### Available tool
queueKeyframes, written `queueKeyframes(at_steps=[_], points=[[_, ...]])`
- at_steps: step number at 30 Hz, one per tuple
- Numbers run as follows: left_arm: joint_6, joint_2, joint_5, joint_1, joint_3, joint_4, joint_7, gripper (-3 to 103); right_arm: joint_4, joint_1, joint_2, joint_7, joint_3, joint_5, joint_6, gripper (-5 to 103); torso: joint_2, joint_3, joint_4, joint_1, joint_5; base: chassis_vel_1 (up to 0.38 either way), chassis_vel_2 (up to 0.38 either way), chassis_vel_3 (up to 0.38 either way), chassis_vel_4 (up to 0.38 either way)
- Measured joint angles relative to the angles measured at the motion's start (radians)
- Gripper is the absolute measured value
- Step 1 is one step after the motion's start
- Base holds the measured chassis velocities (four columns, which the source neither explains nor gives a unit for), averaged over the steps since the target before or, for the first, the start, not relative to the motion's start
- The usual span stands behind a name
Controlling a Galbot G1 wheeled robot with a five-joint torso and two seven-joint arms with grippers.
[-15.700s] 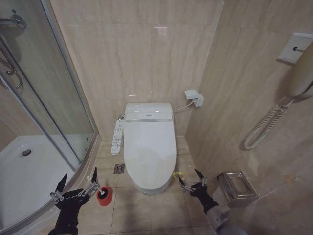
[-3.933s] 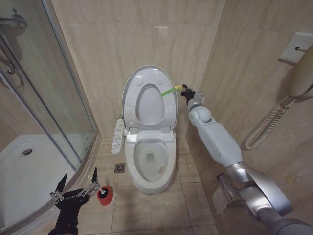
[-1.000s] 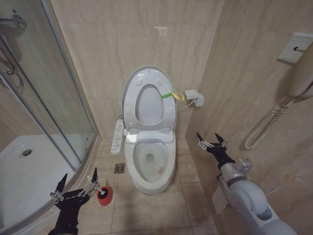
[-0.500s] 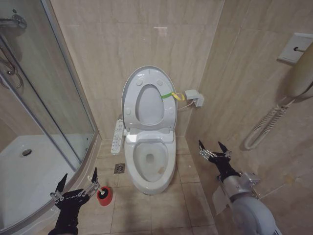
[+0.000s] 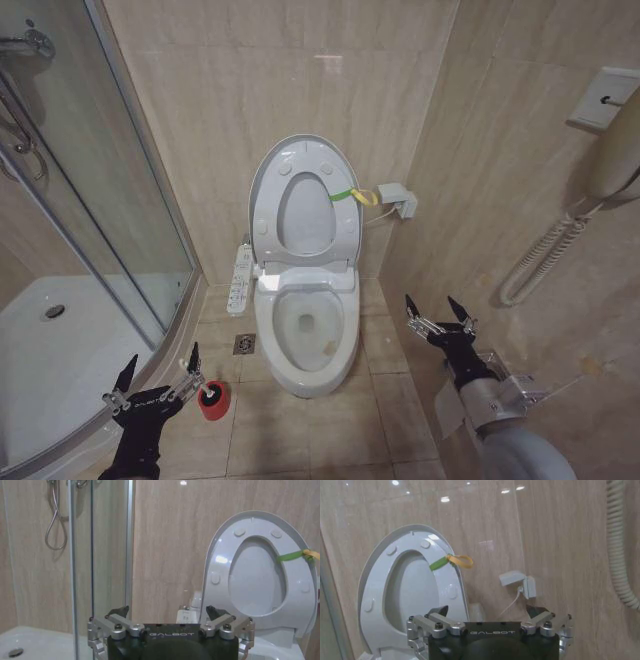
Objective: Open the toilet lid, clean the toilet bowl with a toilet brush, close the toilet lid, and flush.
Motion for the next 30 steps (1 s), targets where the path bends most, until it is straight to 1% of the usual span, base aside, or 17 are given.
queueKeyframes(at_steps=[13, 30], points=[[0.000, 0.000, 0.000, 0.000, 0.000, 0.000, 0.000, 100, 0.041, -0.025, 0.027, -0.019, -0.008, -0.013, 0.001, 100, 0.000, 0.000, 0.0000, 0.000, 0.0000, 0.000, 0.000, 0.000, 0.000], [0.000, 0.000, 0.000, 0.000, 0.000, 0.000, 0.000, 100, 0.070, -0.050, 0.031, -0.031, -0.009, -0.023, -0.009, 100, 0.000, 0.000, 0.0000, 0.000, 0.0000, 0.000, 0.000, 0.000, 0.000]])
